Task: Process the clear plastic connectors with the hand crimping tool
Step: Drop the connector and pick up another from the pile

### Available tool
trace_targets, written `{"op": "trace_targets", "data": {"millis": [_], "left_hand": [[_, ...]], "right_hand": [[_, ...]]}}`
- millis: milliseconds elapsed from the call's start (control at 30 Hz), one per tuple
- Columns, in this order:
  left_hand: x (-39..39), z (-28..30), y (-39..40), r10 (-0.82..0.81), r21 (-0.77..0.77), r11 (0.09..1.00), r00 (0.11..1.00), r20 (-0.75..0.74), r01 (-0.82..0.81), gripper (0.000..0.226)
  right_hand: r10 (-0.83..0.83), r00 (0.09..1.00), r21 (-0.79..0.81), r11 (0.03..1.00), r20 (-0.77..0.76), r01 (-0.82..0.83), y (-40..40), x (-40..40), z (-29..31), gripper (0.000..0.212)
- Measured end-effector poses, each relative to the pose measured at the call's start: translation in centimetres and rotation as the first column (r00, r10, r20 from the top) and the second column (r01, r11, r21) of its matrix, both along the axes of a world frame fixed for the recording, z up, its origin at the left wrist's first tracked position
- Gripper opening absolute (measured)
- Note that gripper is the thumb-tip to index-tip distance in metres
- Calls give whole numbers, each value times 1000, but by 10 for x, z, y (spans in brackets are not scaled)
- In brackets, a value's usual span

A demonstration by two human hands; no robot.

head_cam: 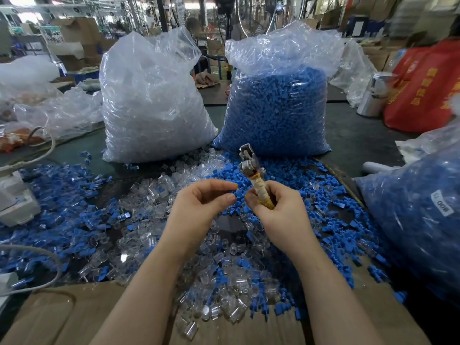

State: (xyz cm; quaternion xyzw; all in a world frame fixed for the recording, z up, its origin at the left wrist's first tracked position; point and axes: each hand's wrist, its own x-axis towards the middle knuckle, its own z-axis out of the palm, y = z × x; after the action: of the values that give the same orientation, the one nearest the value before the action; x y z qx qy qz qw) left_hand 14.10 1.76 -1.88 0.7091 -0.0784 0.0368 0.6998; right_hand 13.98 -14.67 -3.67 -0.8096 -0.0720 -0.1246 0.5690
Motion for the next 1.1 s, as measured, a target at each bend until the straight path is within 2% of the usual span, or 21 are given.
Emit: {"op": "trace_targets", "data": {"millis": [167,233,267,333,400,533,633,767,900,967,1033,1100], "left_hand": [[0,0,-1,-41,38,998,999,2,41,22],[0,-1,2,-32,160,987,999,15,29,27],[2,-3,5,2,293,956,1000,30,-10,28],[4,-6,13,80,609,786,994,72,-107,24],[7,-7,20,95,773,627,994,47,-96,19],[11,-13,18,36,868,496,998,-50,26,21],[12,-12,13,57,889,457,998,-37,7,24],[10,-10,9,58,916,402,998,-15,-9,28],[8,-10,9,3,928,372,1000,-17,14,27],[9,-12,11,12,917,398,999,-41,33,26],[10,-13,12,50,883,469,997,-57,27,24],[10,-12,12,94,786,618,993,-68,-4,20]], "right_hand": [[38,999,13,999,-1,-38,1,-2,2,14],[29,1000,3,1000,-5,-29,1,-1,1,18],[18,1000,-4,1000,-4,-18,2,-1,0,21],[-18,1000,-23,1000,4,18,3,-1,-1,29],[-61,998,-59,996,8,61,3,0,-2,32],[-109,994,-88,990,19,110,3,1,-3,32],[-115,993,-96,988,40,118,4,1,-2,29],[-126,991,-102,986,38,129,3,1,0,11],[-133,990,-108,985,47,138,4,2,0,8],[-137,989,-104,985,49,141,3,2,0,9],[-136,990,-99,985,48,140,2,2,-1,9],[-131,991,-81,988,41,134,3,1,-1,9]]}}
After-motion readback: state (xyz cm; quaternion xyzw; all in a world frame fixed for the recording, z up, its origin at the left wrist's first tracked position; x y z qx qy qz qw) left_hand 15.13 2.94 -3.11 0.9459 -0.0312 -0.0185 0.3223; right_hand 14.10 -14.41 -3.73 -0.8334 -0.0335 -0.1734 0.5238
